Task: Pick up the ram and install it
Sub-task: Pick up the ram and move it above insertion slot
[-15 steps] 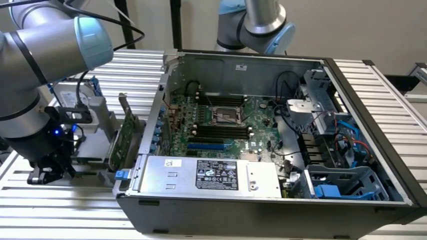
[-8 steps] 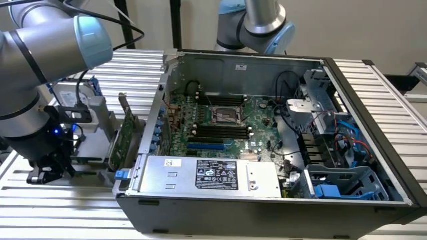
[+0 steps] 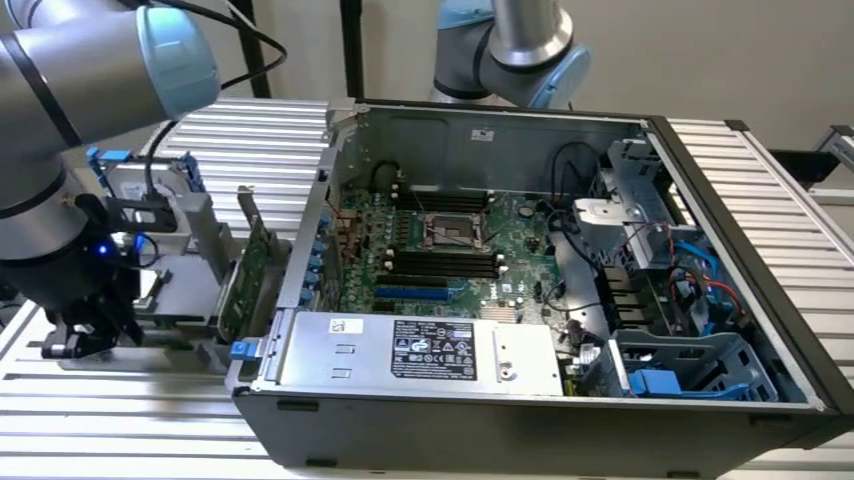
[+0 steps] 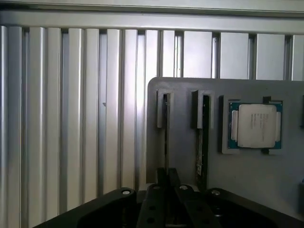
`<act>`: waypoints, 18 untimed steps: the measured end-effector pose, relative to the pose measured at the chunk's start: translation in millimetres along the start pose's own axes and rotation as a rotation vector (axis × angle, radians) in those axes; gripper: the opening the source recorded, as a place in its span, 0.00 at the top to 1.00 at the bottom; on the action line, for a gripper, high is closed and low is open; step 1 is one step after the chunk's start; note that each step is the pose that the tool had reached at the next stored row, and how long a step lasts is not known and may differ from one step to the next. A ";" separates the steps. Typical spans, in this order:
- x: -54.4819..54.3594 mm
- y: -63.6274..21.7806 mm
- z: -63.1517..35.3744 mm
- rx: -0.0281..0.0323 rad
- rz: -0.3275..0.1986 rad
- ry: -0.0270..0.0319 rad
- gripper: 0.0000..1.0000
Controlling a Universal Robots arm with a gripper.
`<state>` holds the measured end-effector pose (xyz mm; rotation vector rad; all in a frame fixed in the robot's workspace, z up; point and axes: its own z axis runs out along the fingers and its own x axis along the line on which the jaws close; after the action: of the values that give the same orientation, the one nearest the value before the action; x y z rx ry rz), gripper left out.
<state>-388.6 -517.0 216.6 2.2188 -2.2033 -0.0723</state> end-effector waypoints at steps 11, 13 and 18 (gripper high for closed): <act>-1.2 2.0 -49.7 0.0002 0.000 -0.0002 1.00; -1.5 1.7 -58.1 -0.0001 0.000 -0.0001 1.00; -2.6 -5.1 -76.1 0.0002 0.000 -0.0036 1.00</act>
<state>-380.3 -516.1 292.4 2.2210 -2.2047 -0.0762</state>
